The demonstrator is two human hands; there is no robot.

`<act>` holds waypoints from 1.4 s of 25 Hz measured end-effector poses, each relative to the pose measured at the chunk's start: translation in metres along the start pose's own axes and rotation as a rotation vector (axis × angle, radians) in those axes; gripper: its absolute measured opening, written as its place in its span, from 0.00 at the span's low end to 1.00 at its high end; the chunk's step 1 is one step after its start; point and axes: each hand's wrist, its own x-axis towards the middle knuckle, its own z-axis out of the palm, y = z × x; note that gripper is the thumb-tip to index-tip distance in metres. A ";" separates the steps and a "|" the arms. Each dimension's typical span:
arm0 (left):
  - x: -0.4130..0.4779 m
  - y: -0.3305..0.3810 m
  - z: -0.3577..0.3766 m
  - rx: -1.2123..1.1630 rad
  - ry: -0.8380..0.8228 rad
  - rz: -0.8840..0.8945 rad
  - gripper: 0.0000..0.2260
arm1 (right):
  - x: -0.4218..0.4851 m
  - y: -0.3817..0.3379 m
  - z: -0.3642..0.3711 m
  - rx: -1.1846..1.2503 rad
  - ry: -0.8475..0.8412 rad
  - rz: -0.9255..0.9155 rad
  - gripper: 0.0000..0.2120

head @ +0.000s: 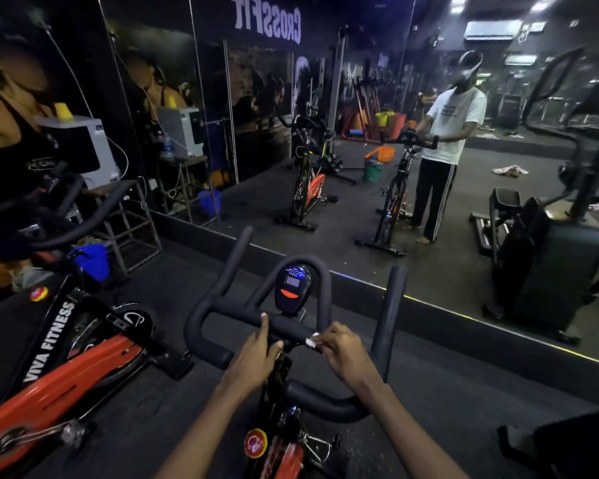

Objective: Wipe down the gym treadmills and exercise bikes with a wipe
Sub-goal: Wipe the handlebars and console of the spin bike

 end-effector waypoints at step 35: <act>-0.024 -0.068 -0.024 0.263 0.368 0.043 0.20 | 0.031 -0.071 0.069 -0.048 -0.427 -0.141 0.07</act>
